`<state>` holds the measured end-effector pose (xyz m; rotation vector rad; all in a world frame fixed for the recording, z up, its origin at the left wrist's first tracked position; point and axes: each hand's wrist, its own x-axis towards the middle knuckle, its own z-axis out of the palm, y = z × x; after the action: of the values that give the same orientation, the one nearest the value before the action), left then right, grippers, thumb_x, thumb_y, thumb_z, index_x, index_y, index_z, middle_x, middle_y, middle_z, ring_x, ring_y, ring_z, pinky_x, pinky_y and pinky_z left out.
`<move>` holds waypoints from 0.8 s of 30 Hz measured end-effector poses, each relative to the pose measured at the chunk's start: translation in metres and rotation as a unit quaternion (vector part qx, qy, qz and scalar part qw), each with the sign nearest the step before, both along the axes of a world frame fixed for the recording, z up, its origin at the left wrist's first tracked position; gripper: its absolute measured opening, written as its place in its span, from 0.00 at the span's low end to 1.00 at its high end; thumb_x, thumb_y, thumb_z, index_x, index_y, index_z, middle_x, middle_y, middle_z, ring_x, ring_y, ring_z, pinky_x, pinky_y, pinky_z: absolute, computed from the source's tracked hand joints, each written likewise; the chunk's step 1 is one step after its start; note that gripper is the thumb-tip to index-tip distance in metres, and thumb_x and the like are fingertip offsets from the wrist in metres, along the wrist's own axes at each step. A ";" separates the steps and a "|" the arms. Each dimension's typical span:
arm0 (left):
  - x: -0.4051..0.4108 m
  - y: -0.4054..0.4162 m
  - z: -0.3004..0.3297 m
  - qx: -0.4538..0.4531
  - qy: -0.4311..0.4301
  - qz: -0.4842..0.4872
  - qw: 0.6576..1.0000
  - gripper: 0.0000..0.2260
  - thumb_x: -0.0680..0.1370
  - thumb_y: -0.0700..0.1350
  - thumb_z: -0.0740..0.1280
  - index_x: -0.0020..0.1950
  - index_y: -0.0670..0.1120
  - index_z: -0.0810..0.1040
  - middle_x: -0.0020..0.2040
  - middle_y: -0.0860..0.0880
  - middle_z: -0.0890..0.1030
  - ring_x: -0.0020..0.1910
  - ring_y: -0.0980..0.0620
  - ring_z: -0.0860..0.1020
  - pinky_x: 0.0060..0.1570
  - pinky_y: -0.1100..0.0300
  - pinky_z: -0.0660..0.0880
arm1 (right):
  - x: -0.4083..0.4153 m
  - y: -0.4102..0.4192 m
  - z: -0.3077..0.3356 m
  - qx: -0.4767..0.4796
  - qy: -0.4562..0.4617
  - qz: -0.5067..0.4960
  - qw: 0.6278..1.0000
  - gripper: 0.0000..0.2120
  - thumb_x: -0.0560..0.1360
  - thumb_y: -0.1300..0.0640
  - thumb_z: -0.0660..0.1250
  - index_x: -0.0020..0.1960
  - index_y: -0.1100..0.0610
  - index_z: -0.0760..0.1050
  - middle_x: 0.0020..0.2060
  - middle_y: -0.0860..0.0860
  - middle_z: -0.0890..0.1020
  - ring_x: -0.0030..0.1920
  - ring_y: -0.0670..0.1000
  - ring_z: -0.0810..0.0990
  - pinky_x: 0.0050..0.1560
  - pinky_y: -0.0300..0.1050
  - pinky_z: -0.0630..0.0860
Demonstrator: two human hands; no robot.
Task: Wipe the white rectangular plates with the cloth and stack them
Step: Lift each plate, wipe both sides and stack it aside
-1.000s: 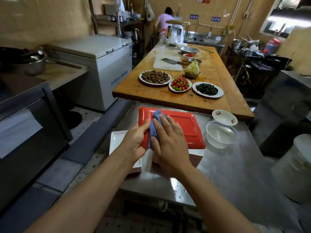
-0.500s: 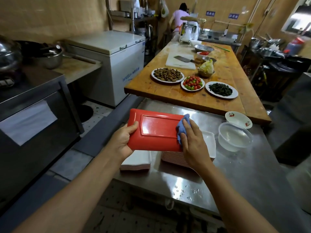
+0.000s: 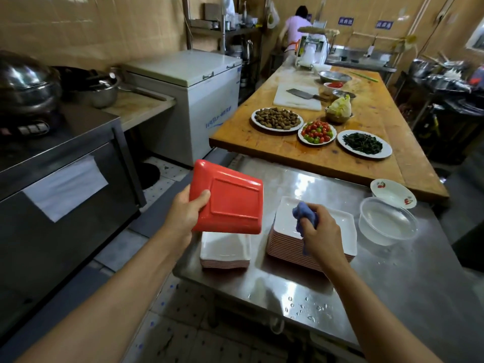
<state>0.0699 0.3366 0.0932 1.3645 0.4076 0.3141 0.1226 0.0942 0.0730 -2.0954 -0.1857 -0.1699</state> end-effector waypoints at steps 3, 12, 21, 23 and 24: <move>0.007 -0.002 -0.012 0.283 0.007 -0.012 0.959 0.10 0.78 0.40 0.65 0.59 0.45 0.77 0.50 0.44 0.82 0.49 0.45 0.81 0.50 0.50 0.78 | 0.002 0.005 0.001 0.040 0.017 0.011 0.999 0.11 0.76 0.63 0.61 0.45 0.46 0.73 0.32 0.49 0.79 0.26 0.44 0.76 0.24 0.34 0.73; -0.009 -0.020 -0.065 0.733 0.006 -0.146 0.664 0.05 0.73 0.41 0.70 0.48 0.45 0.78 0.42 0.47 0.78 0.43 0.46 0.77 0.30 0.56 0.72 | 0.003 0.004 -0.009 0.071 0.034 0.024 0.997 0.09 0.76 0.61 0.62 0.47 0.47 0.73 0.34 0.43 0.78 0.32 0.39 0.78 0.28 0.29 0.71; -0.013 -0.026 -0.103 0.772 0.007 -0.204 0.602 0.15 0.54 0.36 0.81 0.33 0.44 0.78 0.31 0.47 0.77 0.28 0.49 0.76 0.16 0.64 0.66 | 0.002 -0.016 -0.023 0.064 0.059 -0.011 0.996 0.08 0.76 0.62 0.62 0.52 0.52 0.74 0.37 0.44 0.79 0.33 0.43 0.79 0.30 0.34 0.74; -0.012 -0.022 -0.112 0.763 0.014 -0.211 0.611 0.16 0.54 0.36 0.82 0.34 0.43 0.78 0.32 0.46 0.77 0.29 0.48 0.77 0.17 0.65 0.65 | 0.001 -0.020 -0.024 0.061 0.066 -0.025 0.996 0.09 0.76 0.62 0.62 0.52 0.51 0.74 0.37 0.44 0.79 0.32 0.42 0.79 0.28 0.34 0.73; -0.012 -0.020 -0.116 0.761 0.018 -0.212 0.613 0.16 0.54 0.36 0.81 0.33 0.43 0.77 0.33 0.46 0.77 0.30 0.48 0.77 0.19 0.65 0.63 | 0.001 -0.021 -0.025 0.064 0.067 -0.027 0.995 0.09 0.76 0.63 0.62 0.52 0.51 0.74 0.36 0.44 0.79 0.30 0.40 0.78 0.26 0.32 0.72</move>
<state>0.0574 0.3164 -0.0230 3.0957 -0.3564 0.1877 0.1232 0.0728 0.0480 -1.9780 -0.0359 -0.0711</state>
